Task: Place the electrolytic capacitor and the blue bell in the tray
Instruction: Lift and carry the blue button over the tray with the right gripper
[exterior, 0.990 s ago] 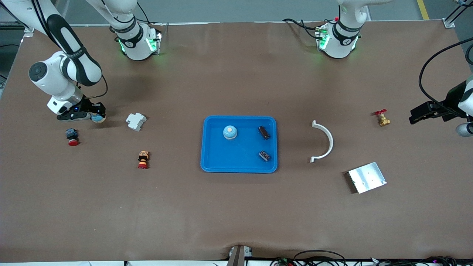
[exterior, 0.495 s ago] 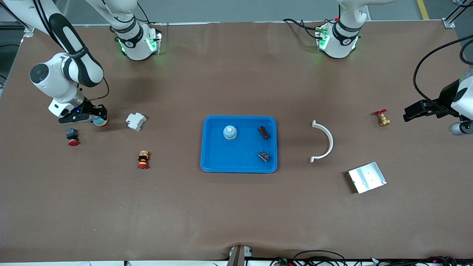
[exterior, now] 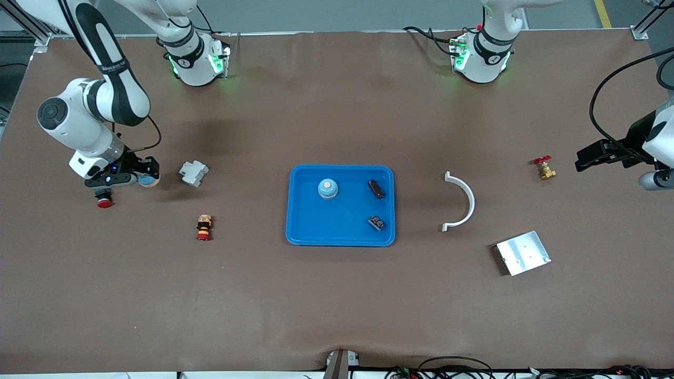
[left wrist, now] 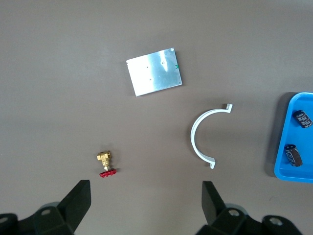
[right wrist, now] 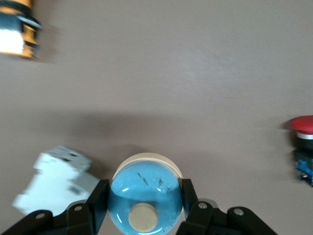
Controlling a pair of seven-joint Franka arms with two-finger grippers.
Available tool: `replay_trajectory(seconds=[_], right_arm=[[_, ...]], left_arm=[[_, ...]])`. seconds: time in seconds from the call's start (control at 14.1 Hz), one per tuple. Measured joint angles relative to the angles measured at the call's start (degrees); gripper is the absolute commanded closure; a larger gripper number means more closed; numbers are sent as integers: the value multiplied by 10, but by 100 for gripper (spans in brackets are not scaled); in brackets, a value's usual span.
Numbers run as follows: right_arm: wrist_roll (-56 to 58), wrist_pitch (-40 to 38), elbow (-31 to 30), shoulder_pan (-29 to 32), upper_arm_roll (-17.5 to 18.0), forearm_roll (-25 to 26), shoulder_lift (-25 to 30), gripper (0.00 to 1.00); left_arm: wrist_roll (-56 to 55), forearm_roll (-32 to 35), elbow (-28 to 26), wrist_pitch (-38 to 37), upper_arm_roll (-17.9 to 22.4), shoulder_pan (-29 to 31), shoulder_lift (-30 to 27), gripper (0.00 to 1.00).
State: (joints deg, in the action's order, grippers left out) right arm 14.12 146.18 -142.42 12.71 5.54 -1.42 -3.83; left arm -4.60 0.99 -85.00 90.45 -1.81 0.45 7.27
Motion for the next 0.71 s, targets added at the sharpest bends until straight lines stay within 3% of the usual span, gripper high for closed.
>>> replay_trajectory(seconds=[0.28,0.49,0.71], right_arm=[[-91,-96,72,-59,1,-1,15,100],[-188,-189,157,-122,2,-1,15,100],[-284,-231,220,-187,3,-2,6,100]], left_arm=[[1,0,-10,1,-1,0,-8,0],[1,0,-59,21,-6,-2,-44,0],[1,0,-86,29,-6,-2,-67,0]])
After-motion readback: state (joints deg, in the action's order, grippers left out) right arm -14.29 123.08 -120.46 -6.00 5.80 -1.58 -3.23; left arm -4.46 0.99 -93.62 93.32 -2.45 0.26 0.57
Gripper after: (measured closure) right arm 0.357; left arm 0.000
